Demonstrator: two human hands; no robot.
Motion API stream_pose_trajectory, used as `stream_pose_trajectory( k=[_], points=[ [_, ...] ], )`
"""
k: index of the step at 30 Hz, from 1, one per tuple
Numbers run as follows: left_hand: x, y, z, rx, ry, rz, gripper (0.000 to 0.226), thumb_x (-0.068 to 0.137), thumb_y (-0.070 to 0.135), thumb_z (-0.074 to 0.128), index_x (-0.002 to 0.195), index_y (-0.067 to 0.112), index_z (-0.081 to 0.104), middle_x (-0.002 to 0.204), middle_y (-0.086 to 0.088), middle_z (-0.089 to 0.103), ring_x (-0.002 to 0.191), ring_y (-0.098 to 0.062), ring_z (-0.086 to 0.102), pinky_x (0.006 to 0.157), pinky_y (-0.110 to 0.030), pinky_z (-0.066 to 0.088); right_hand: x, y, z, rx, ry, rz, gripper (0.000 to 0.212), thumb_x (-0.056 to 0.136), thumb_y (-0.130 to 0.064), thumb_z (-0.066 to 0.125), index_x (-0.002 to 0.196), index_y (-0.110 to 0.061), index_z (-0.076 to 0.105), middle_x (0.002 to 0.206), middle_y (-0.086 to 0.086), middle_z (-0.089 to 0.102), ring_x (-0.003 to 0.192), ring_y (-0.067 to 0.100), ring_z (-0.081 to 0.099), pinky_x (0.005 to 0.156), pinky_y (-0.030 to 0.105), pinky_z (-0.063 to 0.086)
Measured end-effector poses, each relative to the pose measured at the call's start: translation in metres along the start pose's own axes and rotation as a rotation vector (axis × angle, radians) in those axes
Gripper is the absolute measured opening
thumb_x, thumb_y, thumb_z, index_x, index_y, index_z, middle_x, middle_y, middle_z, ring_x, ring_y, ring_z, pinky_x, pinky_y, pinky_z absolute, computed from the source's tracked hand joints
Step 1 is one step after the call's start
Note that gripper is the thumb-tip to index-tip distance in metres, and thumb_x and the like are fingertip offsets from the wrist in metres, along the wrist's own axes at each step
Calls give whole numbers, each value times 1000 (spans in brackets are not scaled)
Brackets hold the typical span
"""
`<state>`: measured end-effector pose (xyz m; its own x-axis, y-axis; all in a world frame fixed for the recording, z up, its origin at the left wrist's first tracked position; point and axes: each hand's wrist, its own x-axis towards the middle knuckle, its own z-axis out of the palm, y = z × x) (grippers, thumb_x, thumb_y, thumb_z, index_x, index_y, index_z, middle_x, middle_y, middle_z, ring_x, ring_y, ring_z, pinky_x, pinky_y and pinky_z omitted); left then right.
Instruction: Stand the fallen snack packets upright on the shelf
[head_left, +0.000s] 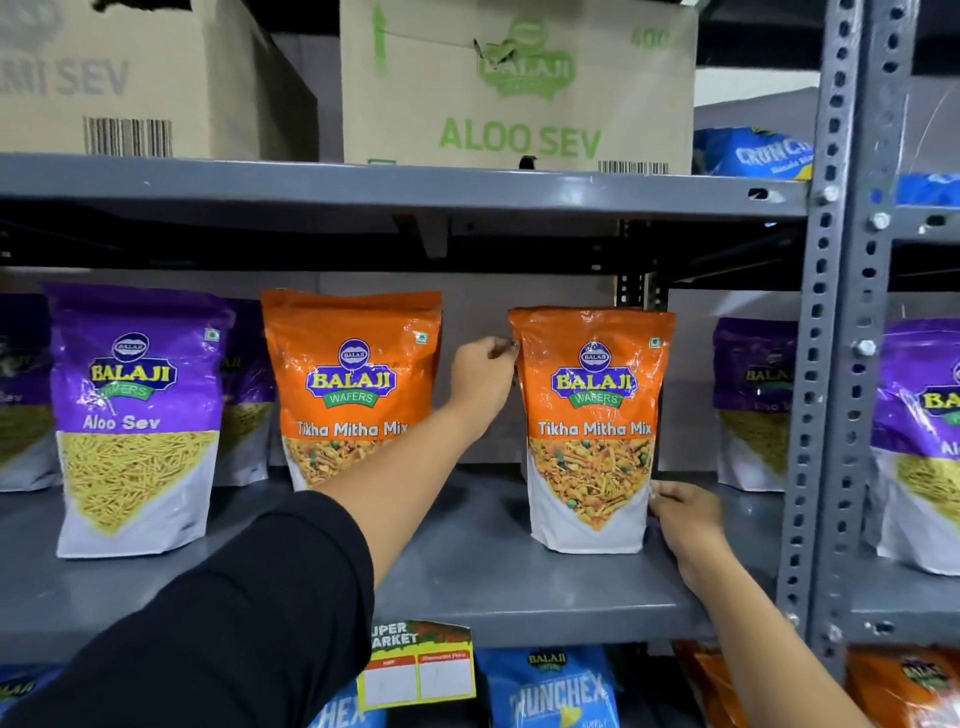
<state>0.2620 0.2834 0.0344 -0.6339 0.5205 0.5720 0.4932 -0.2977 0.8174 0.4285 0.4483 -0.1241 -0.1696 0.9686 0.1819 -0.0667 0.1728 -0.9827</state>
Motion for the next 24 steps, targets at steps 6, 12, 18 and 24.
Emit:
stream_pose_trajectory(
  k=[6,12,18,24],
  points=[
    [3,0,4,158,125,36,20,98,13,51,106,6,68,107,-11,71,99,-24,64,78,-27,49,6,1,1,-51,42,-2,20,93,-5,59,101,-2,77,100,13,77,95,29,71,87,40,57],
    [2,7,-9,192,106,45,22,97,11,51,109,6,70,109,-13,72,103,-27,67,84,-33,54,-11,-8,-3,-42,49,-10,18,93,-6,59,101,-4,75,106,16,76,100,30,69,89,41,55],
    [-14,24,-87,228,149,354,29,97,11,47,117,7,68,114,-8,73,108,-19,67,91,-25,52,-86,-47,19,-224,290,-444,37,98,-18,51,130,-2,59,130,21,64,120,38,58,98,44,43],
    [-28,-1,-200,575,219,578,54,97,24,44,148,8,39,155,-10,41,145,-27,35,120,-42,26,-154,-103,124,-361,213,-906,50,100,-26,41,144,-2,46,147,17,50,137,33,43,114,41,30]
  ],
)
